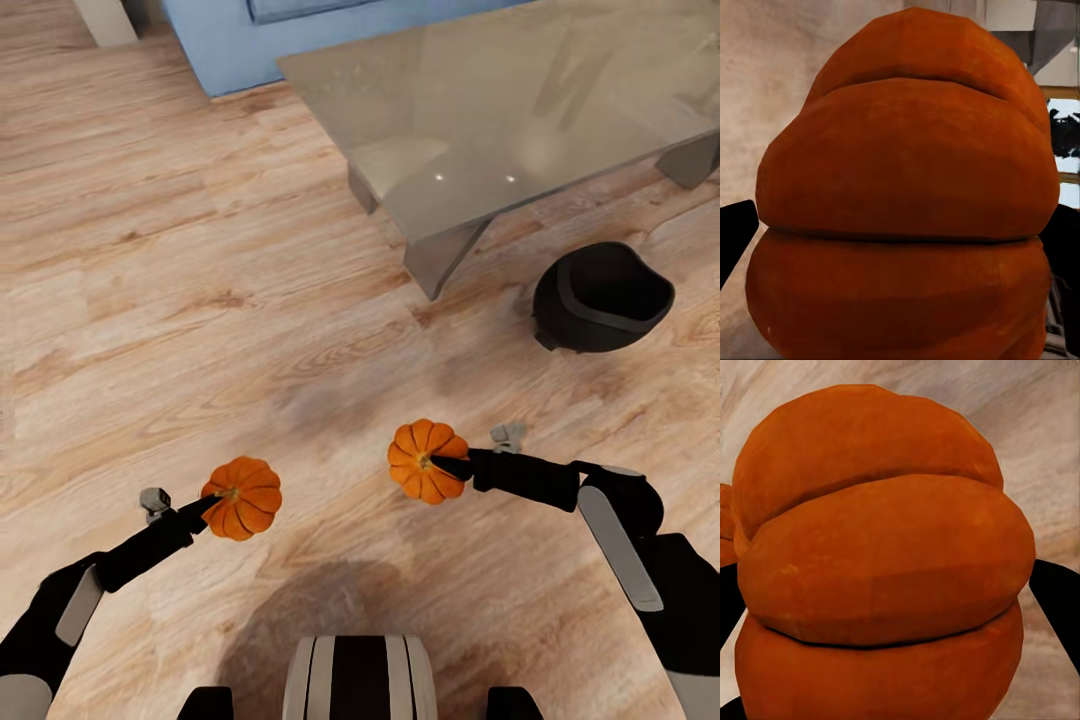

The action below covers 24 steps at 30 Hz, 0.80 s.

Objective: Place each of the two pumpkins and all three candles from the living room inside a cabinet in the living room (use any cabinet), then make sure every cabinet is closed, and position the cauldron so it is next to a table in the living room.

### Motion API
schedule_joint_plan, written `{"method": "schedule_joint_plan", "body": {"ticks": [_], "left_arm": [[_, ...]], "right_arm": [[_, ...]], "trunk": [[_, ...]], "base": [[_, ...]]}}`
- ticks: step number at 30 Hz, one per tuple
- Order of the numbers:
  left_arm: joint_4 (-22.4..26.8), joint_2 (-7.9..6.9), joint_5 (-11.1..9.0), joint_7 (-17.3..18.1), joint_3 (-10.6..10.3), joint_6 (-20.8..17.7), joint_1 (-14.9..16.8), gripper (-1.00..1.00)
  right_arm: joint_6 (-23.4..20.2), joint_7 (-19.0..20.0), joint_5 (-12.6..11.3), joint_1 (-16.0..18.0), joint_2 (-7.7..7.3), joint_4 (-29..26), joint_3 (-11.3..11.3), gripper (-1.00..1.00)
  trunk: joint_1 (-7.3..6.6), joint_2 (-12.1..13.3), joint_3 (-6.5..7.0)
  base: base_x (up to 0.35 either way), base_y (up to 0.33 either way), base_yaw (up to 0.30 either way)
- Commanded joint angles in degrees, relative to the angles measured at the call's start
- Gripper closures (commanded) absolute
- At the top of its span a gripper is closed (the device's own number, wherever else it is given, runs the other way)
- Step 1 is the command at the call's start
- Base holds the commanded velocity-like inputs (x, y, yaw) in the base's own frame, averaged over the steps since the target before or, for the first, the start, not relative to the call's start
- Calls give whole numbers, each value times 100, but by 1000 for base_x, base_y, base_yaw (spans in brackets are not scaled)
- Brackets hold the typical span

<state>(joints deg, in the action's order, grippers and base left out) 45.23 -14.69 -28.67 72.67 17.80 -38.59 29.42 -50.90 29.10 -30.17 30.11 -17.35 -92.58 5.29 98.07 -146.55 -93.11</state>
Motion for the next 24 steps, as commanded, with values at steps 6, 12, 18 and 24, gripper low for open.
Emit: {"method": "schedule_joint_plan", "body": {"ticks": [6,12,18,24], "left_arm": [[61,173,40,-137,-33,-56,-180,100],[96,324,40,-368,-47,-8,-391,100],[260,418,40,-611,-14,116,-574,100],[343,441,-37,-1017,-7,161,-616,100]], "right_arm": [[-25,-1,31,-17,16,2,44,100],[-39,4,36,-21,13,3,35,100],[-77,18,30,-24,-13,3,-10,100],[-72,15,36,-76,-34,3,-53,100]], "trunk": [[-16,7,183],[-31,15,372],[-47,23,544],[-62,31,684]], "base": [[0,0,0],[0,0,0],[0,0,6],[0,0,2]]}}
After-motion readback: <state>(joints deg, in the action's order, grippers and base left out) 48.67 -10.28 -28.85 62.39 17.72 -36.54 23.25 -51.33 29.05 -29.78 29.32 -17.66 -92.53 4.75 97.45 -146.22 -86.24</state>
